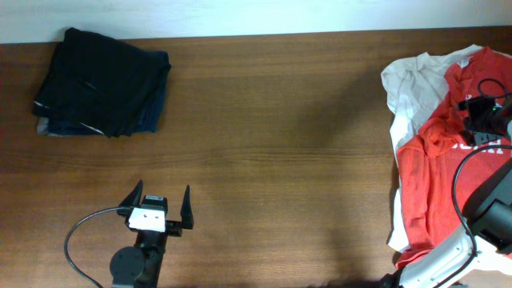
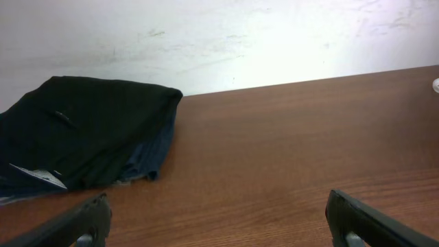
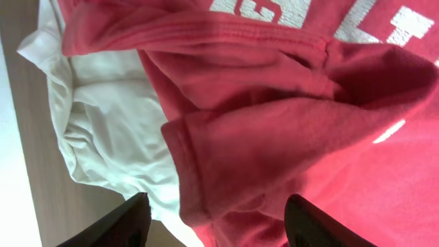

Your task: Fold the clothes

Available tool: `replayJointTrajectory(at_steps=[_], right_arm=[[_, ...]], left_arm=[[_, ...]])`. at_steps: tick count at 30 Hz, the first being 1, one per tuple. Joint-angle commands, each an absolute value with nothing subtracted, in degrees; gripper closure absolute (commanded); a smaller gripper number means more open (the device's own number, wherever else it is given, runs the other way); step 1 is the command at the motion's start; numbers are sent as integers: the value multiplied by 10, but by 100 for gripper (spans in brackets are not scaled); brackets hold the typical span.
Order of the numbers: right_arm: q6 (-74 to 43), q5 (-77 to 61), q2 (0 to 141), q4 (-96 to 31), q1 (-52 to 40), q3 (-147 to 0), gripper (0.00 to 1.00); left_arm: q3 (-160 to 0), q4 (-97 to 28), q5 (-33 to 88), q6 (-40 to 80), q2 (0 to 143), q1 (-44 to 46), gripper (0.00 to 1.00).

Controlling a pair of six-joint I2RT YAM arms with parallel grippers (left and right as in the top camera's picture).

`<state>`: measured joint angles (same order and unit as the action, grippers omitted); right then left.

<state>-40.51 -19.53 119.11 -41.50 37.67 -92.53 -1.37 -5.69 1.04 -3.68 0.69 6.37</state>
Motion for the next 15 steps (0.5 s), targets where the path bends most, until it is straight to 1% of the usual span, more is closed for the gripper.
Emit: replayJointTrajectory(at_steps=[1, 2, 3, 5, 6, 7, 8, 9, 11, 15], right_arm=[[-426, -184, 1185, -394, 375, -893, 37], [-430, -185, 1185, -376, 375, -877, 39], [-430, -185, 1185, -367, 375, -874, 43], [-429, -189, 1184, -351, 375, -874, 59], [-429, -189, 1184, -346, 375, -874, 63], [-425, -189, 1183, -340, 375, -875, 64], [-409, -189, 1182, -338, 375, -877, 68], [-391, -189, 1181, -338, 375, -881, 76], [-379, -189, 1180, -343, 375, -881, 96], [-379, -195, 1180, -351, 375, -881, 96]], left_arm=[[-10, -56, 7, -44, 4, 67, 1], [-10, -56, 6, -44, 4, 67, 1], [-10, -56, 6, -44, 4, 67, 1], [-10, -56, 6, -44, 4, 67, 1], [-10, -56, 7, -44, 4, 67, 1], [-10, -56, 6, -44, 4, 67, 1], [-10, -56, 6, -44, 4, 67, 1], [-10, -56, 6, -44, 4, 67, 1], [-10, -56, 7, -44, 4, 67, 1], [-10, -56, 6, -44, 4, 67, 1]])
